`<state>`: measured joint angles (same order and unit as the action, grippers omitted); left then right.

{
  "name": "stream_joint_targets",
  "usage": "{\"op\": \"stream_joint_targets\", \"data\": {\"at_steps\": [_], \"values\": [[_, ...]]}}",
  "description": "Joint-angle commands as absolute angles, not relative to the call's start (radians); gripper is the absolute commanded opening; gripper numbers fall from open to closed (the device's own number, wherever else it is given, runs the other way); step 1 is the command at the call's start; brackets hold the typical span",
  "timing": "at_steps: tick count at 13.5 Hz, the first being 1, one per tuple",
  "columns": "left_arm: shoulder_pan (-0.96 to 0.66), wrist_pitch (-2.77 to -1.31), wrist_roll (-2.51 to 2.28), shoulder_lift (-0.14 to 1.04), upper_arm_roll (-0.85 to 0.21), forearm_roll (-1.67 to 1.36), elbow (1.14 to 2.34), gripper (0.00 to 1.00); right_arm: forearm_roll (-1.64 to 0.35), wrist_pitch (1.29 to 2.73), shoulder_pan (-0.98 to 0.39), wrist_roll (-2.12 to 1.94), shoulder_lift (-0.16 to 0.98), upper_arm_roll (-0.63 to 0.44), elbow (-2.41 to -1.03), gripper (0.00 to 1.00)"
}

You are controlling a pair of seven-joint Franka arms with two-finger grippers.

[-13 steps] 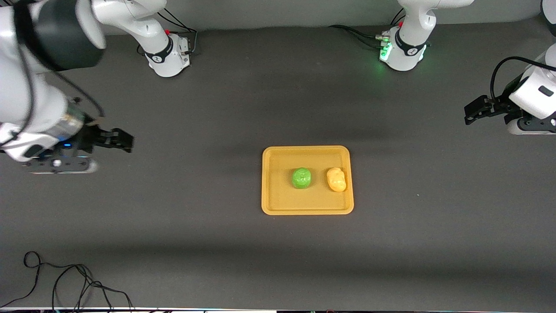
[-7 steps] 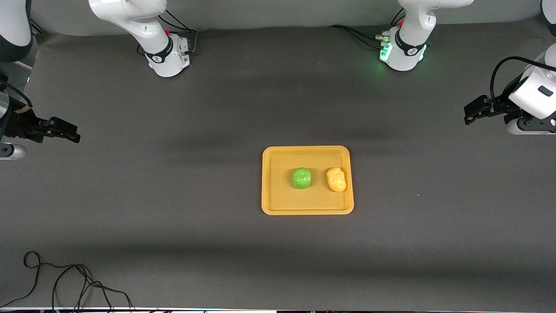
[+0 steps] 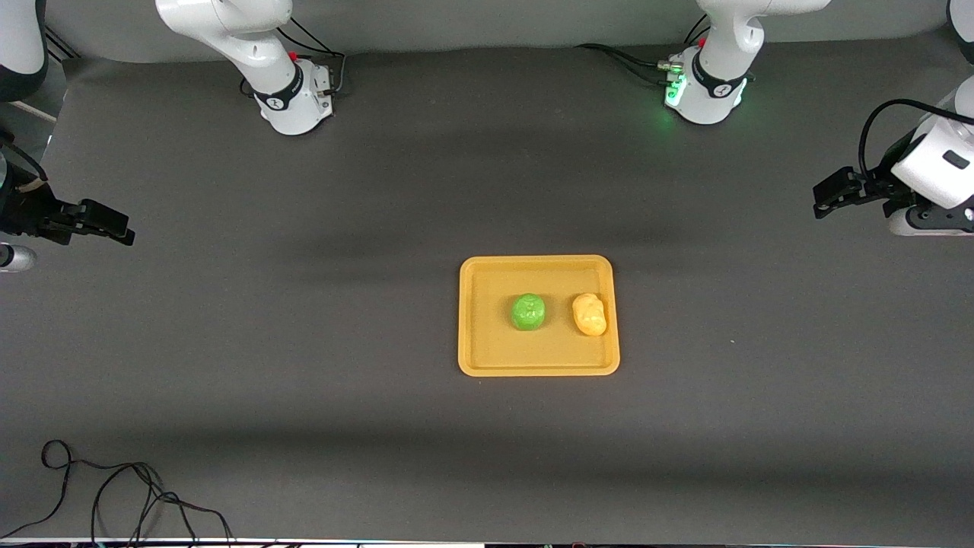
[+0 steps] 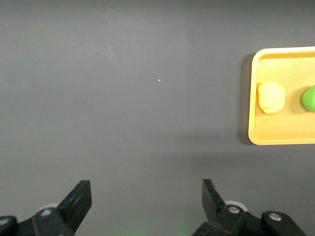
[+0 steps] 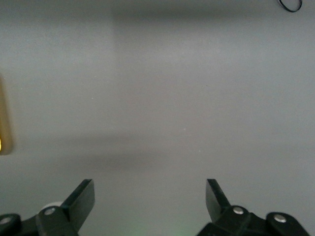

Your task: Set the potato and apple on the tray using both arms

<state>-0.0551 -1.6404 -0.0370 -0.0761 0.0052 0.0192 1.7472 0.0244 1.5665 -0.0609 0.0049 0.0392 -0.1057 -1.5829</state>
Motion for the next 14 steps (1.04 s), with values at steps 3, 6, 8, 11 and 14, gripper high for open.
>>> {"op": "stream_joint_targets", "data": {"at_steps": [3,6,8,11,14], "values": [[-0.057,-1.617,-0.051,-0.072,0.006,0.014,1.732,1.0,0.002,1.519,-0.057,0.035,0.023,-0.106,-1.589,1.0],[-0.057,-1.618,-0.051,-0.072,0.006,0.014,1.732,1.0,0.003,1.519,-0.057,0.032,0.023,-0.104,-1.588,1.0],[-0.057,-1.618,-0.051,-0.072,0.006,0.014,1.732,1.0,0.003,1.519,-0.057,0.032,0.021,-0.104,-1.588,1.0],[-0.057,-1.618,-0.051,-0.072,0.006,0.014,1.732,1.0,0.003,1.519,-0.057,0.032,0.02,-0.104,-1.586,1.0],[-0.057,-1.617,-0.051,-0.072,0.006,0.014,1.732,1.0,0.003,1.517,-0.057,0.031,0.02,-0.104,-1.578,1.0]]}}
